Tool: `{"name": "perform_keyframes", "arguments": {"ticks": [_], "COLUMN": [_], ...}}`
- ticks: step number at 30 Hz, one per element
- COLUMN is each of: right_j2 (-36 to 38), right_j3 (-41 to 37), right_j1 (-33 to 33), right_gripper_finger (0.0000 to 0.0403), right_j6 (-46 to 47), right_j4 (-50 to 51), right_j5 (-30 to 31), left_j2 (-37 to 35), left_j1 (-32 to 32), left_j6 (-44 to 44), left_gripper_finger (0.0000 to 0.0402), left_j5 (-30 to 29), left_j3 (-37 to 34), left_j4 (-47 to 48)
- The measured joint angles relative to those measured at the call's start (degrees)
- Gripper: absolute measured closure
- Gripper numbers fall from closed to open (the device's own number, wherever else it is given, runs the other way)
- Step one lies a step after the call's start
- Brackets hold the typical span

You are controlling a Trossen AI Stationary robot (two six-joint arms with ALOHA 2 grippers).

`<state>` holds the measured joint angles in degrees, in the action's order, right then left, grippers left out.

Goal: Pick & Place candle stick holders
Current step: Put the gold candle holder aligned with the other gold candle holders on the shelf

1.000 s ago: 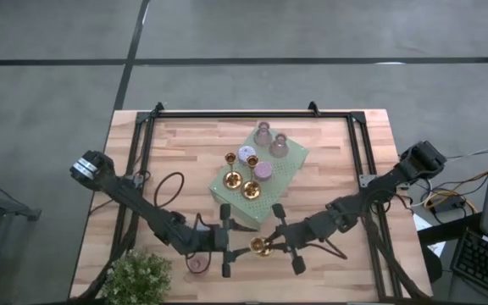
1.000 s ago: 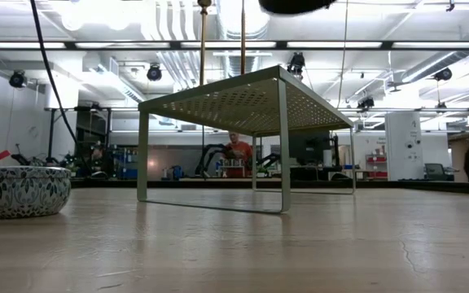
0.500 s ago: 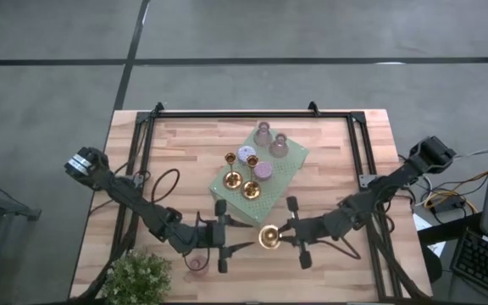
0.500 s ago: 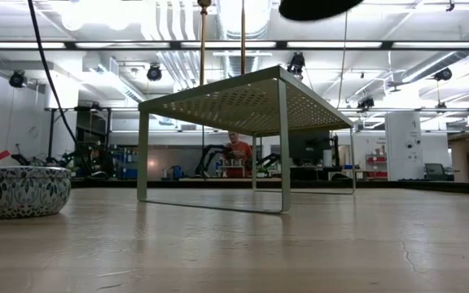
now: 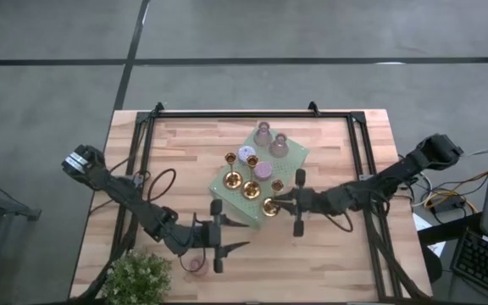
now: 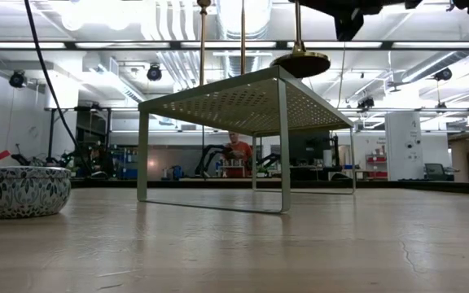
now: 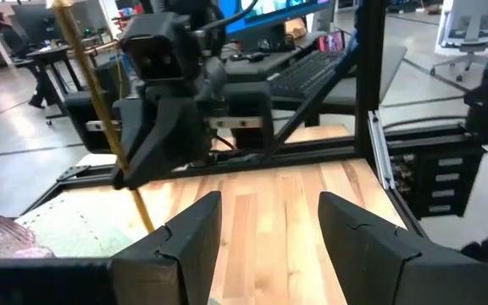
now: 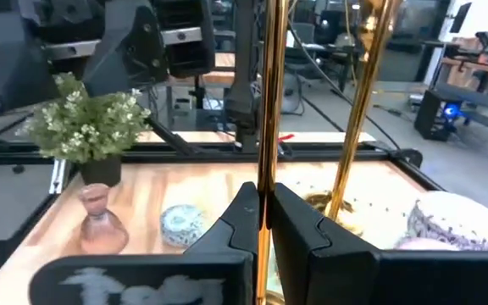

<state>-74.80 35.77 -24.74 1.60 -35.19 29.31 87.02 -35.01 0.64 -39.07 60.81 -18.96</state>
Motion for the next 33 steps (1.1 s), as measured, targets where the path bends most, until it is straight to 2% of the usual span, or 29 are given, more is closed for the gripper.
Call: {"name": "perform_keyframes", "arguments": {"ticks": [6, 13, 21, 33], "right_j2": [-0.81, -2.05, -3.96, -6.28], "right_j3": [-0.46, -0.58, -0.55, -0.40], "right_j1": [2.43, 3.70, 4.46, 5.42], "right_gripper_finger": [0.0391, 0.0390, 0.0390, 0.0390], "right_j6": [0.88, -0.10, 2.27, 2.06], "right_j4": [-0.58, -3.10, -3.69, -5.30], "right_j5": [-0.92, -1.06, -1.01, -0.71], "left_j2": [-3.53, -9.67, -13.35, -14.12], "left_j1": [-0.34, -0.63, -0.72, -0.76], "left_j6": [-0.56, -3.97, -5.24, -4.98], "left_gripper_finger": [0.0199, 0.0199, 0.0200, 0.0199], "left_j5": [-0.03, 0.00, 0.63, 0.76], "left_j3": [-4.03, -11.89, -21.01, -22.46], "left_j4": [-0.15, -1.40, -13.00, -16.18]}}
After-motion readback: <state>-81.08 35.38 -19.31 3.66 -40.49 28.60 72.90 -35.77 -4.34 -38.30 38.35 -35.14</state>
